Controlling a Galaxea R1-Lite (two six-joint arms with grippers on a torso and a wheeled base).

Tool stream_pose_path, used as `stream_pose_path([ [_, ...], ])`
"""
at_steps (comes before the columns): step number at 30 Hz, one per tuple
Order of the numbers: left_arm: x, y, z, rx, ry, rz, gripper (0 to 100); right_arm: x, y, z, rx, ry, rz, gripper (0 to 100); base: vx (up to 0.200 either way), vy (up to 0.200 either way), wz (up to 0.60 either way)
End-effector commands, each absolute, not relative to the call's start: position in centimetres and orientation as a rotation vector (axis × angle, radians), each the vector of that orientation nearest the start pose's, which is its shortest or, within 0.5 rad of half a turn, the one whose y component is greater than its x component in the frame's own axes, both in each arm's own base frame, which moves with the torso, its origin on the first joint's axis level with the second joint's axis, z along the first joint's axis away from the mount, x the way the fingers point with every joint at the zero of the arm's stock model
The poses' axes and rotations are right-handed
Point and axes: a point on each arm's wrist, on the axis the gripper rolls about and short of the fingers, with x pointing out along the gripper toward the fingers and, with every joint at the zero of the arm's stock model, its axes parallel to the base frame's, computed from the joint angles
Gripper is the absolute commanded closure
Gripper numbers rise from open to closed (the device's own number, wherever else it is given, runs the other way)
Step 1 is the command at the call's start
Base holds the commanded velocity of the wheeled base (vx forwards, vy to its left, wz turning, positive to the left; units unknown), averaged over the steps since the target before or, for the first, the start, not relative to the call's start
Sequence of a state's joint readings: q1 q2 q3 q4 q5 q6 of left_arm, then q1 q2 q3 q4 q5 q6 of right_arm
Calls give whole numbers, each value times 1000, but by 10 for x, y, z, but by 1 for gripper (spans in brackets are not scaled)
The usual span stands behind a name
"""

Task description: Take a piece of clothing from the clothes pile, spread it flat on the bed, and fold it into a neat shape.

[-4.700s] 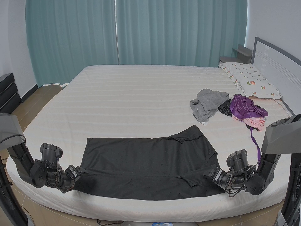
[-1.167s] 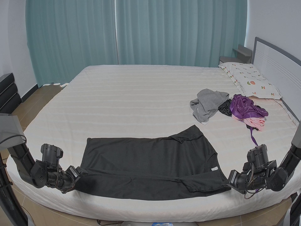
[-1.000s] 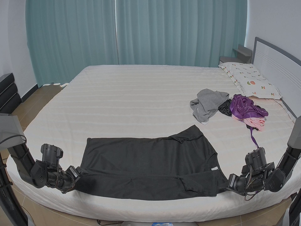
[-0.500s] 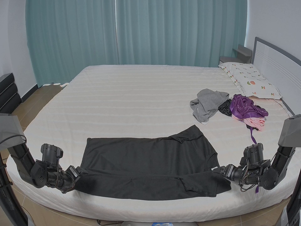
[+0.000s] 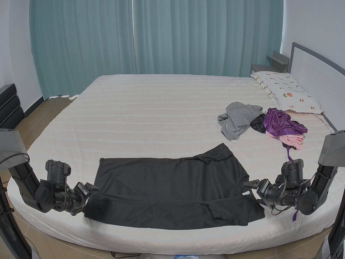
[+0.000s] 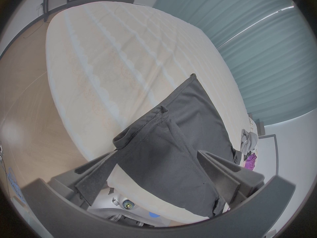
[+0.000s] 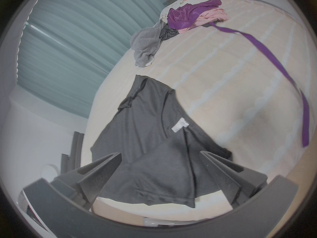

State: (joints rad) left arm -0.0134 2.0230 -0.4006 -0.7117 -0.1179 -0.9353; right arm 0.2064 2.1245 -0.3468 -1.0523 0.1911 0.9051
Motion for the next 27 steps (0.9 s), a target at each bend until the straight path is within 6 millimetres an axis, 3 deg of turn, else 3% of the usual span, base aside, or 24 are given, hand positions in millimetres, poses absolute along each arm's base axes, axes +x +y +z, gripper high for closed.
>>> stream_pose_path([
  [1,266,-5,14,-916,862,295,0,267,59,-2,893,856,2,0,0,0,0],
  [3,271,-5,17,-919,842,286,0,267,58,-2,911,855,0,0,0,0,0],
  [10,336,2,35,-906,704,225,0,272,53,-5,1005,827,15,0,0,0,0],
  [13,370,3,20,-871,713,210,0,269,55,-11,1010,835,14,0,0,0,0],
  [14,370,3,20,-871,713,210,0,269,55,-11,1010,835,14,0,0,0,0],
  [15,392,3,3,-834,707,200,0,267,54,-11,1014,817,25,0,0,0,0],
  [17,413,4,-5,-800,693,188,0,265,53,-12,1013,801,34,0,0,0,0],
  [22,448,4,-9,-794,674,169,0,262,55,-18,1005,794,49,0,0,0,0],
  [27,474,7,-28,-748,637,152,0,259,57,-20,999,795,59,0,0,0,0],
])
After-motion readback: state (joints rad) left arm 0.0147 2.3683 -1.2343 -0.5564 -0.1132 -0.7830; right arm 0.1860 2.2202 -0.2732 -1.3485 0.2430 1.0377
